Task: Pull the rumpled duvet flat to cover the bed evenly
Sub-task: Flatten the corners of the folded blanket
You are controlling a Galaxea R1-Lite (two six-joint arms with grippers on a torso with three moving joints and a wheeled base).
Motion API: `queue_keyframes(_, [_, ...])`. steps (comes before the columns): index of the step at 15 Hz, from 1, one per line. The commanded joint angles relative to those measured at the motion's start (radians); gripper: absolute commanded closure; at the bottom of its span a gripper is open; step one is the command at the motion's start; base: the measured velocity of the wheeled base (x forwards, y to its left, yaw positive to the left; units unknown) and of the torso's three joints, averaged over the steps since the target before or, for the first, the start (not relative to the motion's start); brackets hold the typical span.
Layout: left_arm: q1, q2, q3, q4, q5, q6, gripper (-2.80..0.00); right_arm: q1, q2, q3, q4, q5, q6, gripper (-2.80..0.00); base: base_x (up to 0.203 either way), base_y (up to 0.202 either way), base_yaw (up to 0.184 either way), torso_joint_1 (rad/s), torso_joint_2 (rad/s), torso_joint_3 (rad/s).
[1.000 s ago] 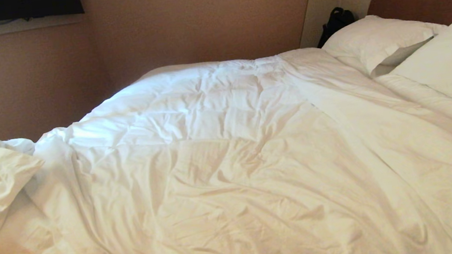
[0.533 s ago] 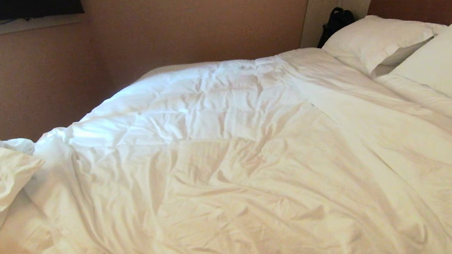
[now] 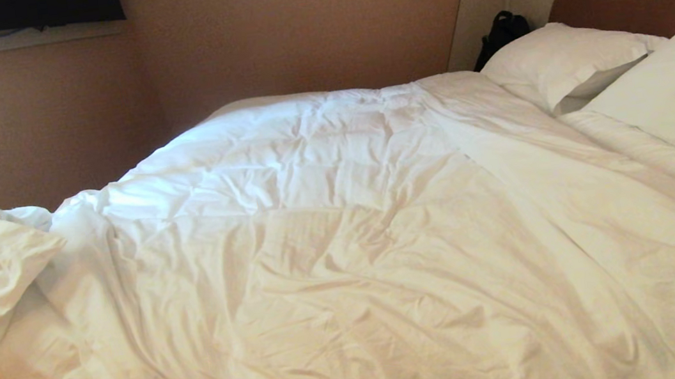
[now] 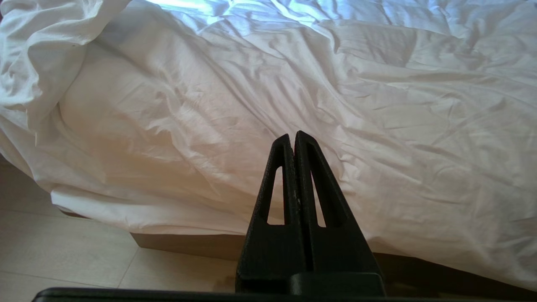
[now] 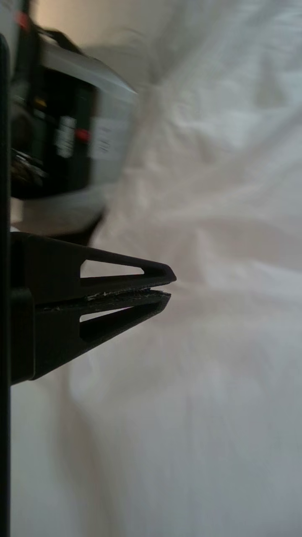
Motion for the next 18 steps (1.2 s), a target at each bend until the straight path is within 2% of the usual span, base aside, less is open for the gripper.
queue_keyframes(1, [0.0,0.0,0.0,0.0,0.0,-0.001,0.0,0.052,0.066,0.013,-0.034,-0.31,0.036,0.0,0.0,0.0,0.0,0.0,0.0,0.0])
queue_keyframes(3, [0.0,0.0,0.0,0.0,-0.001,-0.001,0.0,0.163,0.091,0.019,-0.082,-0.424,0.071,0.0,0.0,0.0,0.0,0.0,0.0,0.0])
queue_keyframes(4, [0.0,0.0,0.0,0.0,-0.001,-0.001,0.0,0.235,0.128,0.021,-0.134,-0.542,0.097,0.0,0.0,0.0,0.0,0.0,0.0,0.0])
queue_keyframes(7, [0.0,0.0,0.0,0.0,-0.001,-0.001,0.0,0.34,0.249,0.029,-0.277,-0.813,0.14,0.0,0.0,0.0,0.0,0.0,0.0,0.0])
queue_keyframes(9, [0.0,0.0,0.0,0.0,-0.001,-0.001,0.0,0.402,0.305,0.038,-0.36,-0.954,0.147,0.0,0.0,0.0,0.0,0.0,0.0,0.0])
queue_keyframes(12, [0.0,0.0,0.0,0.0,-0.001,-0.001,0.0,0.423,0.303,0.038,-0.406,-1.061,0.147,0.0,0.0,0.0,0.0,0.0,0.0,0.0])
queue_keyframes(15, [0.0,0.0,0.0,0.0,0.0,-0.001,0.0,0.425,0.298,0.038,-0.41,-1.122,0.145,0.0,0.0,0.0,0.0,0.0,0.0,0.0])
queue_keyframes(16, [0.0,0.0,0.0,0.0,0.0,-0.001,0.0,0.425,0.3,0.038,-0.41,-1.123,0.144,-2.8,0.0,0.0,0.0,0.0,0.0,0.0])
queue_keyframes(18, [0.0,0.0,0.0,0.0,0.0,-0.001,0.0,0.438,0.305,0.037,-0.41,-1.124,0.141,-2.8,0.0,0.0,0.0,0.0,0.0,0.0])
